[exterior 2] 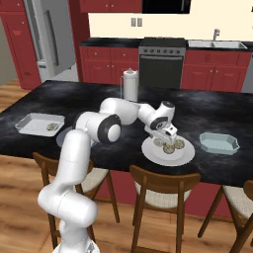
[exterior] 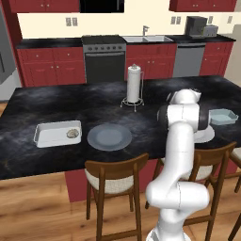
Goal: Place two dumplings into each of the tupperware containers and then place the containers in the fridge.
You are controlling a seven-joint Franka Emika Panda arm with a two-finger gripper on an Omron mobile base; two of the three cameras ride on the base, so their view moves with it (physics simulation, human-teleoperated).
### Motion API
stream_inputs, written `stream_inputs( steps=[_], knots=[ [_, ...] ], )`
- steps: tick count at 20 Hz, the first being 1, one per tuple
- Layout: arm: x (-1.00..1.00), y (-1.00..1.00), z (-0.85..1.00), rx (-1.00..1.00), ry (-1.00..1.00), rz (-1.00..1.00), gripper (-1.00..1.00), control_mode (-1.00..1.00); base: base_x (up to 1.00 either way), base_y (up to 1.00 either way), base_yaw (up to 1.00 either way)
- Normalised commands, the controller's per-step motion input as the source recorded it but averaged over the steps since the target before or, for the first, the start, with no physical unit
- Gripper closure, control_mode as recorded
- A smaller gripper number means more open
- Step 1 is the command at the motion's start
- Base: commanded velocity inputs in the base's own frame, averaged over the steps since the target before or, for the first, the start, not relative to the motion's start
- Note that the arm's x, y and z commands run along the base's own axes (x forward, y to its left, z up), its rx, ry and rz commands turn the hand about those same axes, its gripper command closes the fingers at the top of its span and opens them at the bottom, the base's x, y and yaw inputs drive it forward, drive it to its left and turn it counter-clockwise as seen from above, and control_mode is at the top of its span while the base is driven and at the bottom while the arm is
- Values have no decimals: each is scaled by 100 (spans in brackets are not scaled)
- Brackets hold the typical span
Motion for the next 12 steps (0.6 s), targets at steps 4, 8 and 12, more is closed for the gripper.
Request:
stream_inputs(
  steps=[4, 8, 12],
  knots=[
    [7, 0, -22, 0, -7, 0, -100, -100, 0, 0, 0],
    [0, 0, -21, 0, -4, 0, -100, -100, 0, 0, 0],
    [-18, 4, -16, 0, -1, 0, -100, -100, 0, 0, 0]
  ],
)
